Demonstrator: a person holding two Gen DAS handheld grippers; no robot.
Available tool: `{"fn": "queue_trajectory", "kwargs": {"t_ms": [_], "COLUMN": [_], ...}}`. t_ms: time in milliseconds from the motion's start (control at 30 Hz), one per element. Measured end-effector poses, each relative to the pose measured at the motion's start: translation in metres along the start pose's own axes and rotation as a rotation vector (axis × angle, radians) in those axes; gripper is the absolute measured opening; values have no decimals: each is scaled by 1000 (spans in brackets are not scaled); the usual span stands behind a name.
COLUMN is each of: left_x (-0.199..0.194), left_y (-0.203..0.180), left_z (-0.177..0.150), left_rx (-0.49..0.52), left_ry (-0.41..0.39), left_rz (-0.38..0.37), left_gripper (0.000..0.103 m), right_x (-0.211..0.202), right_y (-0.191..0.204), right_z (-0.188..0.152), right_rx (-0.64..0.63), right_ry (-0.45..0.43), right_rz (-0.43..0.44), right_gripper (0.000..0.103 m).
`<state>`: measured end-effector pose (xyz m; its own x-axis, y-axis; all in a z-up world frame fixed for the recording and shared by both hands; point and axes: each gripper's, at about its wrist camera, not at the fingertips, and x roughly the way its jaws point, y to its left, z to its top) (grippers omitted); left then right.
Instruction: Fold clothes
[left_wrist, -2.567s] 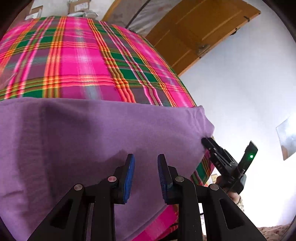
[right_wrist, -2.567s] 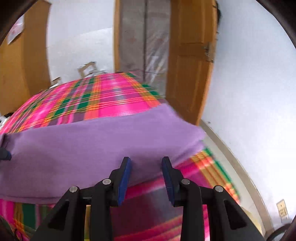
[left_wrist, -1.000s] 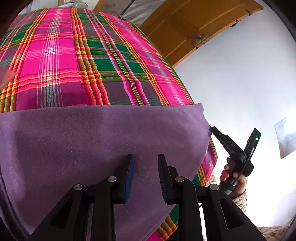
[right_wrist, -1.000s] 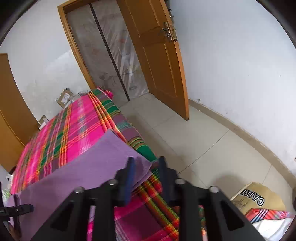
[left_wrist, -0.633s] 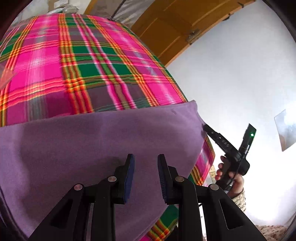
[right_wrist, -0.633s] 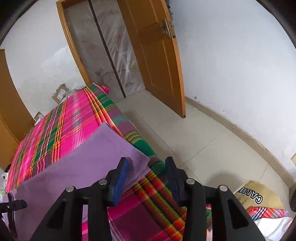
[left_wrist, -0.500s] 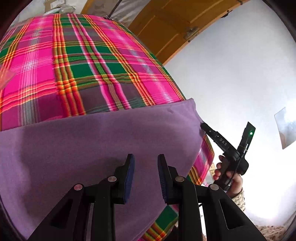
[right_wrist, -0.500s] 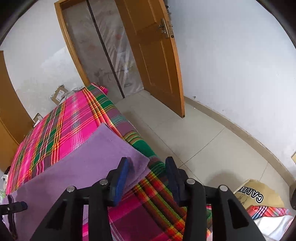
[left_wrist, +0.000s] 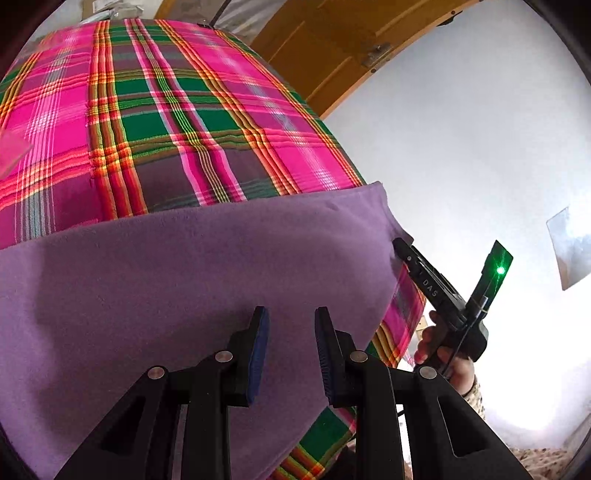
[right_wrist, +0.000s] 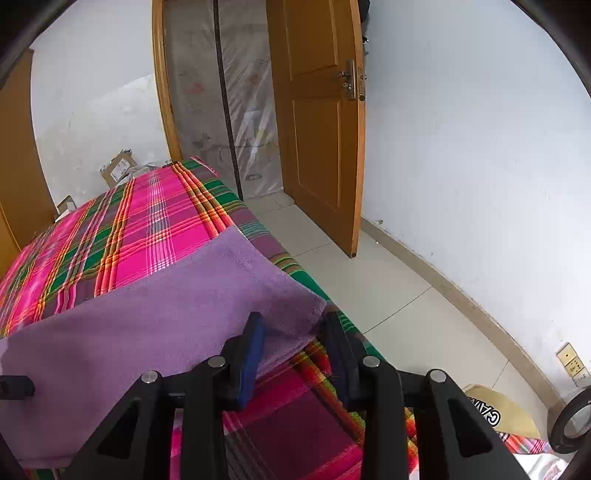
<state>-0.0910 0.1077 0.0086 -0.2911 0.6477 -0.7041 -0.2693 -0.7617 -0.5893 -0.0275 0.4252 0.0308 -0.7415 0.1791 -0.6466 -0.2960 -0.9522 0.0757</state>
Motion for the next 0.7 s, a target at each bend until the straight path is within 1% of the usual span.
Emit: {"fn": "queue_trajectory", "kwargs": {"t_ms": [167, 233, 367, 400, 433, 600, 700], "left_x": [2, 3, 3, 3, 4, 5, 5], "left_y": [0, 0, 1, 1, 1, 2, 2], "left_z": [-2, -2, -2, -2, -1, -1, 0], "left_rx": [-1, -1, -1, -3, -3, -5, -3], "left_ry": [7, 9, 12, 12, 12, 17, 20], "left_rz": [-1, -1, -3, -4, -5, -6, -6], "left_gripper": [26, 26, 26, 26, 26, 26, 26], "right_x": [0, 1, 1, 1, 1, -6, -15], "right_y": [-3, -3, -2, -1, 0, 3, 8], "right_z": [3, 4, 4, 5, 6, 10, 12], "right_rx": [26, 31, 28, 23, 21, 2, -22], "right_ry": [3, 0, 2, 4, 5, -26, -67], "right_rz": [5, 2, 18, 28, 44, 65, 94], "right_gripper": [33, 31, 20, 11, 11, 10, 10]}}
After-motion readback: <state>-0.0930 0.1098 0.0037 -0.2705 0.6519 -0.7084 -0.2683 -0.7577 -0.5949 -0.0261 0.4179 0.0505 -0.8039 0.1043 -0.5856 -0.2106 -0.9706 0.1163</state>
